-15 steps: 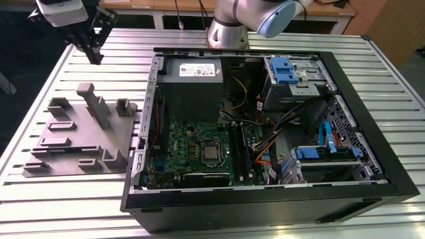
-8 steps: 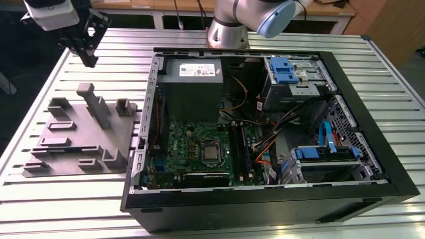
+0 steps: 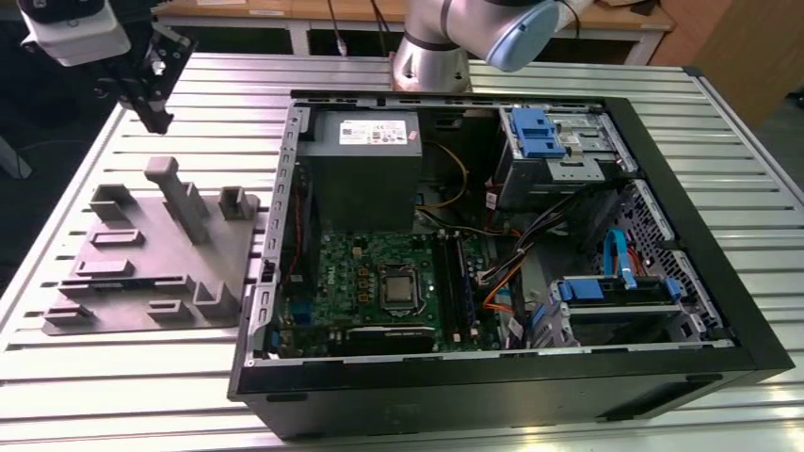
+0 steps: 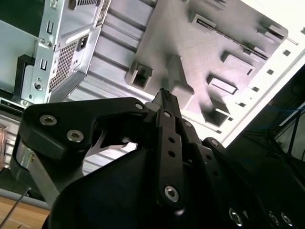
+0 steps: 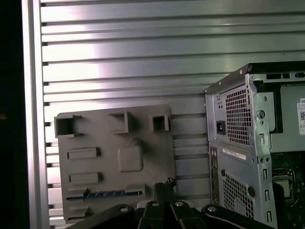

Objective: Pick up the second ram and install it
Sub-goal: 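Reach for the second ram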

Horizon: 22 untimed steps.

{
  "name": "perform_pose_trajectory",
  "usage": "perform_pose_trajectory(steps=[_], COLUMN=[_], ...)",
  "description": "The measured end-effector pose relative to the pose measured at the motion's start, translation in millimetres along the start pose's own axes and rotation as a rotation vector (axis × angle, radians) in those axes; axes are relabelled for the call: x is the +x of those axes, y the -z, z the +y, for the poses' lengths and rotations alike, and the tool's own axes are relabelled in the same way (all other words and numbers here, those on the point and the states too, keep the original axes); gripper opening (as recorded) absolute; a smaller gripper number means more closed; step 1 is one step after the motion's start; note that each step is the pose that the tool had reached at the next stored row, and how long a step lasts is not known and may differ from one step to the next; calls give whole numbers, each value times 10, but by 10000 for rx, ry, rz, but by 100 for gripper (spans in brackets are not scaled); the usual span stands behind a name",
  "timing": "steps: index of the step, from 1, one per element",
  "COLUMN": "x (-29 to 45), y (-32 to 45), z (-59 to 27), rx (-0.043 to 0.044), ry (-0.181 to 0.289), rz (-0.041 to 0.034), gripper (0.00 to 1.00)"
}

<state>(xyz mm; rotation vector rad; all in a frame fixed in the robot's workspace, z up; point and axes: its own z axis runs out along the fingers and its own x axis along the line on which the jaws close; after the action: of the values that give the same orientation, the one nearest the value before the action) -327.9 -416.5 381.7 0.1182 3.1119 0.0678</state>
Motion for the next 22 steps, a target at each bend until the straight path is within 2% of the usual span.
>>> perform_pose_trajectory(steps=[14, 22], x=[111, 179], y=[-1, -8], z=[-173, -236], rx=[2, 1], ry=[2, 4], rz=[1, 0], gripper=[10, 10])
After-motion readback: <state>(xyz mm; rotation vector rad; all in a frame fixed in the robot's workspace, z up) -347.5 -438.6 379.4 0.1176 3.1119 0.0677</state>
